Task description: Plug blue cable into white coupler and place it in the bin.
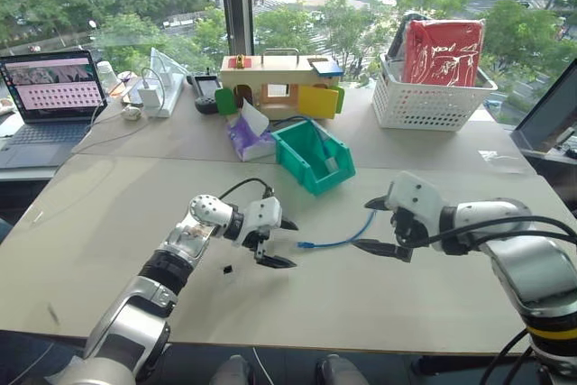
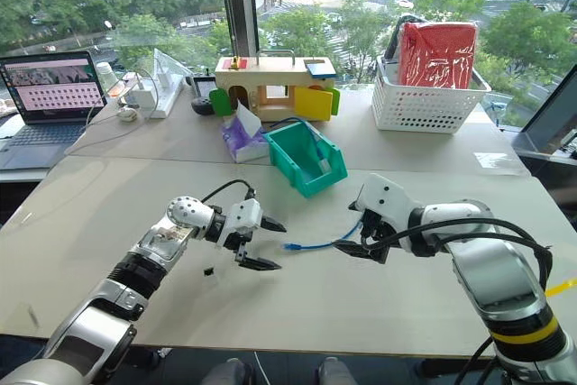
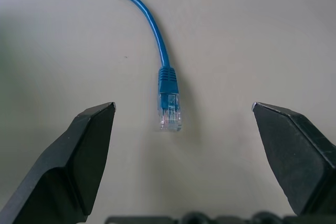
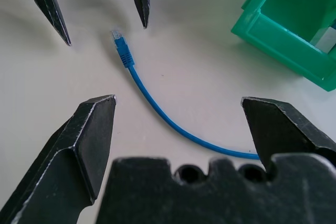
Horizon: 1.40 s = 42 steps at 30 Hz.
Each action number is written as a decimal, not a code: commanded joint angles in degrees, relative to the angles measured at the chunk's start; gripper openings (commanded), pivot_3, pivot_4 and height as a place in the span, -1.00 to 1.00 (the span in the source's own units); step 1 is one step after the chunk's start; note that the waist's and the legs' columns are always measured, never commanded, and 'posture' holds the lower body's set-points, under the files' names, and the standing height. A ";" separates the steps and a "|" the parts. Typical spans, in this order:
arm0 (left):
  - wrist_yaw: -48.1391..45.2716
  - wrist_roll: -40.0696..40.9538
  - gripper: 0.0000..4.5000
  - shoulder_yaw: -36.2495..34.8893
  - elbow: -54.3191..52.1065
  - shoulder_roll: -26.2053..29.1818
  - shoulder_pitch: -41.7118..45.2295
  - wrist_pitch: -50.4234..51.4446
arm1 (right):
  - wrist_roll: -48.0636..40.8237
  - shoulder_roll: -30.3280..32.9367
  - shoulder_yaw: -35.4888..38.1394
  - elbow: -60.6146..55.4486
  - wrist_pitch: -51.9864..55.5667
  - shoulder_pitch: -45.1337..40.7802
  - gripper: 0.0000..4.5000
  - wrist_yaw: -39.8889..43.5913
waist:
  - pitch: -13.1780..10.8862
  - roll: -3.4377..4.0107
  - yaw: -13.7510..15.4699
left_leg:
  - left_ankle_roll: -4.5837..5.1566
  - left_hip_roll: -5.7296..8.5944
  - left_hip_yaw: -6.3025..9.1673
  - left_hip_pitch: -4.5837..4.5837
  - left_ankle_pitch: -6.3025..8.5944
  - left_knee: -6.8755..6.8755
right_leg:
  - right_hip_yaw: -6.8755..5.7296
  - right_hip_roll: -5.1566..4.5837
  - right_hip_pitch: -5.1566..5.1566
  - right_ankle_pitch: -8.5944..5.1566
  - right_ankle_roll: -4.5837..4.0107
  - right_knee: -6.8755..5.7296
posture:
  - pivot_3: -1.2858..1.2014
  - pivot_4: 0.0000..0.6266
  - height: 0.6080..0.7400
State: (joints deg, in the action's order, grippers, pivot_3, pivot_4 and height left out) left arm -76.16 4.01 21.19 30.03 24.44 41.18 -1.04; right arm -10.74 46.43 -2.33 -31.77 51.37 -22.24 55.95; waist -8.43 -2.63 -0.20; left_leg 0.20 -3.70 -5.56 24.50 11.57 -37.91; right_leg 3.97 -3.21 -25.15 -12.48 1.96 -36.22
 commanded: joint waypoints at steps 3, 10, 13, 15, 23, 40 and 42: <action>1.73 -3.12 0.53 0.72 4.83 -3.10 3.22 -1.90 | -2.40 -1.95 4.46 -7.04 6.18 3.64 1.00 -7.18 | 0.00 0.00 0.19 | 0.00 0.04 0.09 0.10 0.00 -0.07 | -0.05 -0.01 0.00 0.00 0.01 0.01 | 0.03 -0.52 0.95; 1.69 -3.47 -0.65 0.00 6.44 -4.47 3.78 -0.97 | -6.80 -2.39 6.90 -10.45 11.12 6.30 1.00 -10.27 | 0.00 0.00 0.16 | 0.01 0.09 0.17 0.14 0.00 -0.19 | -0.06 -0.04 0.03 0.03 0.07 0.00 | 0.03 -0.52 0.95; 2.00 -3.14 -0.97 -0.65 5.23 -4.36 3.16 -0.11 | -11.95 -6.23 10.32 -13.54 18.79 9.36 1.00 -11.59 | 0.01 -0.01 0.15 | 0.01 0.08 0.25 0.14 0.00 -0.20 | -0.11 -0.03 0.07 0.03 0.07 0.00 | 0.03 -0.52 0.95; 2.62 -1.79 -0.97 -1.66 2.13 -4.53 1.82 1.45 | -16.68 -13.38 14.08 -16.25 25.75 12.60 1.00 -12.99 | 0.02 -0.02 0.17 | 0.01 0.08 0.30 0.16 0.00 -0.20 | -0.12 -0.03 0.07 0.03 0.07 0.00 | 0.03 -0.52 0.95; 6.40 5.65 -0.97 -4.54 -15.75 -8.05 -4.25 14.87 | -20.24 -45.24 29.51 -17.28 41.13 15.05 1.00 -24.32 | 0.00 0.03 -0.44 | 0.01 0.07 0.52 0.25 0.00 -0.44 | -0.24 -0.02 0.07 0.02 0.07 -0.25 | 0.03 -0.52 0.95; 16.11 10.16 -0.97 -3.56 -33.51 -9.91 -10.60 29.06 | -36.87 -69.24 50.37 -15.32 41.13 9.16 1.00 -43.27 | 0.02 0.37 -1.59 | 0.01 0.05 0.73 0.19 0.00 -0.76 | -0.24 0.07 0.10 -0.12 0.18 -0.64 | 0.03 -0.52 0.95; 18.77 9.86 -0.97 -4.24 -32.69 -10.93 -10.36 29.22 | -39.53 -69.96 51.15 -14.41 41.13 9.21 1.00 -45.42 | 0.02 0.37 -1.83 | 0.01 0.05 0.74 0.20 0.00 -0.76 | -0.24 0.06 0.10 -0.12 0.18 -0.63 | 0.03 -0.52 0.95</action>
State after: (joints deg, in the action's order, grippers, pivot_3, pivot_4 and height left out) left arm -59.51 13.44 17.91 -1.53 14.40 29.67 28.64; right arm -46.90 -8.14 46.83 -46.04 92.09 -12.38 12.29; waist -8.41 -2.26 -2.03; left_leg 0.21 -3.65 -4.80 24.70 11.57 -38.66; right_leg 3.73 -3.16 -25.04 -12.61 2.14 -36.85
